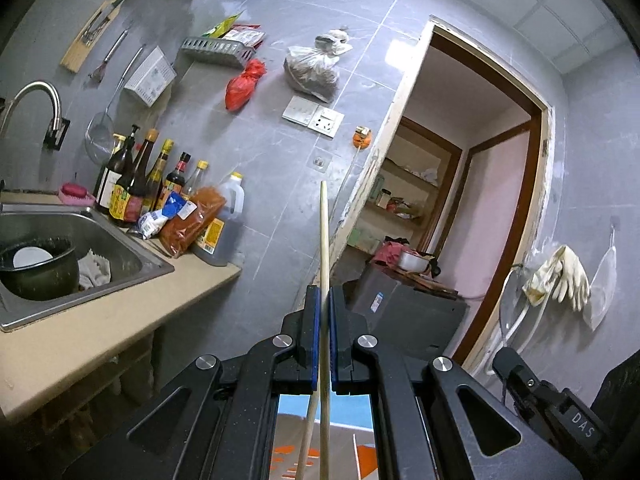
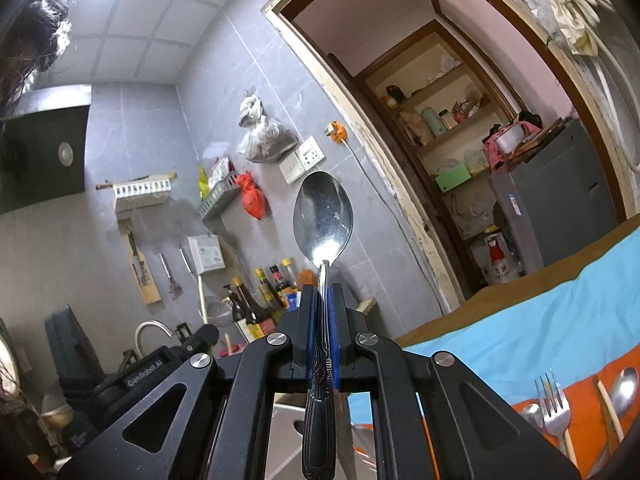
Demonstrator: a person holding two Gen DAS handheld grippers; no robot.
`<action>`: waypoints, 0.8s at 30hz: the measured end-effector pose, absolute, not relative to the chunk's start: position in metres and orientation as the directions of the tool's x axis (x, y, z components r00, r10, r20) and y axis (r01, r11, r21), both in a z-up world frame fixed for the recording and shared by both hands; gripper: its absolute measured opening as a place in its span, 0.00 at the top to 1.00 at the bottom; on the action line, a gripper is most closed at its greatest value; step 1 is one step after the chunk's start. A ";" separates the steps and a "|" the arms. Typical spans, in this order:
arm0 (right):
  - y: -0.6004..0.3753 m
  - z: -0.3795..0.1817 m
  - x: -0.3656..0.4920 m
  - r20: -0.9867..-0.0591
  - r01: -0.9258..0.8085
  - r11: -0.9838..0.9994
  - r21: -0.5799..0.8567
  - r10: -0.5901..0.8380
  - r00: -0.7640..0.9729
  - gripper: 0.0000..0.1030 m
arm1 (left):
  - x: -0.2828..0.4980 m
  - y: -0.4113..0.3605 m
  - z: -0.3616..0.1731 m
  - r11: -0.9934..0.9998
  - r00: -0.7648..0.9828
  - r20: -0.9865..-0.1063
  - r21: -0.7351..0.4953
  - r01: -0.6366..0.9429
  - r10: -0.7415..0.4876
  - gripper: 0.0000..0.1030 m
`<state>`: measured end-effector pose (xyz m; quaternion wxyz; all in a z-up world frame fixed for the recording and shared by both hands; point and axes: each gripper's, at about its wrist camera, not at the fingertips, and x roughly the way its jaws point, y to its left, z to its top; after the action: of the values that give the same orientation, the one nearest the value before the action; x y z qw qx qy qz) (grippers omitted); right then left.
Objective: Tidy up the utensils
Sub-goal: 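Drop the chopstick into the caddy with the left gripper while the right drops the spoon in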
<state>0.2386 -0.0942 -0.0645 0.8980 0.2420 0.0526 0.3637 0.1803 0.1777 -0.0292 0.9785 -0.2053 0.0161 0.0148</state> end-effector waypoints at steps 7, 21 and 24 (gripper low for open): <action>-0.086 -0.072 0.229 0.034 -0.623 0.664 0.415 0.673 0.739 0.96 | 0.183 0.169 -0.044 0.930 0.997 -0.073 -0.365 -0.044 0.019 0.98; -0.091 -0.078 0.222 -0.040 -0.601 0.695 0.395 0.666 0.745 0.92 | 0.178 0.158 -0.055 0.936 0.984 -0.174 -0.350 -0.022 -0.041 0.97; -0.094 -0.073 0.219 -0.035 -0.605 0.691 0.396 0.670 0.742 0.90 | 0.172 0.157 -0.051 0.934 0.981 -0.187 -0.356 -0.020 -0.050 0.96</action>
<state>0.2191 -0.0939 -0.0732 0.9152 0.1826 0.0889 0.3482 0.1719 0.1565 -0.0510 0.9786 -0.1813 0.0967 -0.0075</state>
